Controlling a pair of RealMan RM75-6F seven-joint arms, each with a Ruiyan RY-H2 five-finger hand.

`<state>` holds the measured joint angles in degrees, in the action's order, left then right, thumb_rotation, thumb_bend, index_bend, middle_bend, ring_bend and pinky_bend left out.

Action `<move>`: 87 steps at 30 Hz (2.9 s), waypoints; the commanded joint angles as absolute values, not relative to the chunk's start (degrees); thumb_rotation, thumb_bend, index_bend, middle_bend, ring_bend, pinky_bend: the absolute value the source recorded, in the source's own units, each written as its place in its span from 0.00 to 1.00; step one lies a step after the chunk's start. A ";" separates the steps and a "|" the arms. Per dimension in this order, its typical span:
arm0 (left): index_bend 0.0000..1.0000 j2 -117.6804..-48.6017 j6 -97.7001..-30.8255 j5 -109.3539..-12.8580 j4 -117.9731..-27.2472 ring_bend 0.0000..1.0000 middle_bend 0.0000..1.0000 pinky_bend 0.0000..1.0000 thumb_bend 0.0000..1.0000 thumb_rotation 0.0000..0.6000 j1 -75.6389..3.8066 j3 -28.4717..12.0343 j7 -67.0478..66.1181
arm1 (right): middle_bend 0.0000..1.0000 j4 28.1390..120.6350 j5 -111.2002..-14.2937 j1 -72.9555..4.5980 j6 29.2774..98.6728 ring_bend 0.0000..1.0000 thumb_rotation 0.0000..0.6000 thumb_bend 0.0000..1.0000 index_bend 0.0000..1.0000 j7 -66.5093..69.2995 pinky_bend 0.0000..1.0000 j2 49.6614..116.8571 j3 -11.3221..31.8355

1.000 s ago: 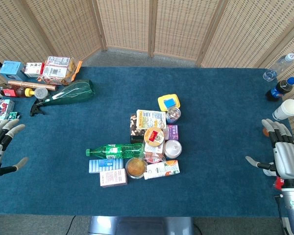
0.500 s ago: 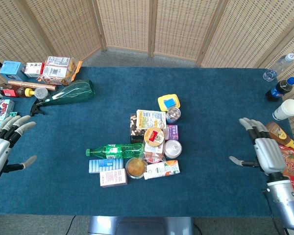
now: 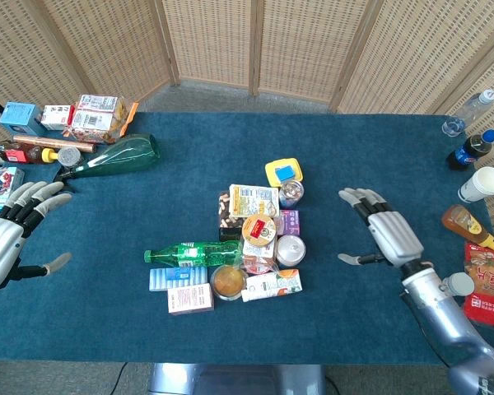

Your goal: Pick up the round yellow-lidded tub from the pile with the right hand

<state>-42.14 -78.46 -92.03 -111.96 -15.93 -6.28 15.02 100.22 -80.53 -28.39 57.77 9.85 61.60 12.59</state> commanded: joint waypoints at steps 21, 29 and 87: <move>0.12 -43.22 -79.53 -90.63 -110.25 0.00 0.07 0.00 0.27 1.00 -15.49 -6.13 15.98 | 0.00 96.30 -74.86 -43.65 43.10 0.00 0.86 0.10 0.00 5.07 0.00 69.86 14.16; 0.11 -43.86 -79.49 -90.32 -109.25 0.00 0.07 0.00 0.27 1.00 -15.48 -6.03 16.90 | 0.00 96.67 -73.31 -46.52 41.64 0.00 0.86 0.10 0.00 2.74 0.00 71.39 13.97; 0.04 -47.64 -82.77 -89.09 -103.65 0.00 0.06 0.00 0.27 1.00 -12.33 -4.94 22.12 | 0.68 100.26 -61.62 -49.34 48.65 0.66 1.00 0.06 0.49 0.90 0.77 67.95 15.87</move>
<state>-47.63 -82.75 -89.07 -103.67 -12.34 -4.96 22.14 99.68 -61.00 -50.28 47.39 -0.34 68.80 15.01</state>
